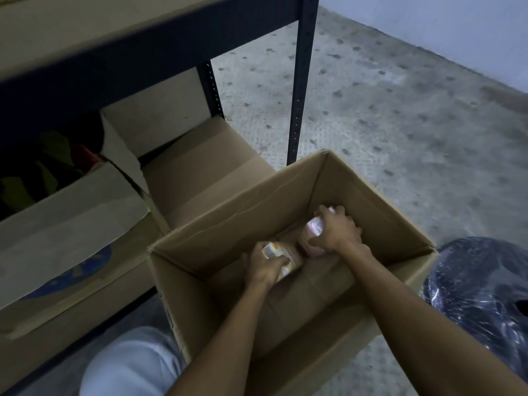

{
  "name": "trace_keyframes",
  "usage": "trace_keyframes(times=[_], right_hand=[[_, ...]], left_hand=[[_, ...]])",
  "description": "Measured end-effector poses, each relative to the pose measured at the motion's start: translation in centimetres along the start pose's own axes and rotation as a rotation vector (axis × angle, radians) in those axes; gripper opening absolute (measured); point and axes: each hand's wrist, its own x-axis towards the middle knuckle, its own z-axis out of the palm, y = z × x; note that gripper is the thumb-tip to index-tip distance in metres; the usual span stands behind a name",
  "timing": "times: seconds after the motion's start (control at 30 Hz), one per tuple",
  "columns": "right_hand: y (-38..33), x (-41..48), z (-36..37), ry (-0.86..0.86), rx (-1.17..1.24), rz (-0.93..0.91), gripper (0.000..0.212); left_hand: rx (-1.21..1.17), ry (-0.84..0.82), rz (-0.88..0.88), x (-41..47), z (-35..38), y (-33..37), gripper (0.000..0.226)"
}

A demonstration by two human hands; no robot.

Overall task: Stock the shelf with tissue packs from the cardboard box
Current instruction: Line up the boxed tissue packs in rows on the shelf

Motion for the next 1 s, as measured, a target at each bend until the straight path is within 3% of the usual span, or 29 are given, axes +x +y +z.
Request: trace_keyframes(times=[0.17, 0.5, 0.63, 1.0], right_hand=[[0.7, -1.7, -0.9, 0.018, 0.047, -0.018, 0.068], [-1.4, -7.3, -5.6, 0.104, 0.128, -0.080, 0.067], [-2.9, -10.2, -8.4, 0.198, 0.145, -0.148, 0.068], [-5.2, -20.7, -18.2, 0.504, 0.265, -0.336, 0.064]], left_hand=[[0.051, -0.022, 0.054, -1.4, -2.3, 0.3, 0.049], [0.080, 0.033, 0.211, -5.7, -9.2, 2.2, 0.056], [0.033, 0.039, 0.270, -7.4, -12.0, 3.1, 0.066], [-0.187, -0.006, 0.514, -18.3, -21.9, 6.6, 0.041]])
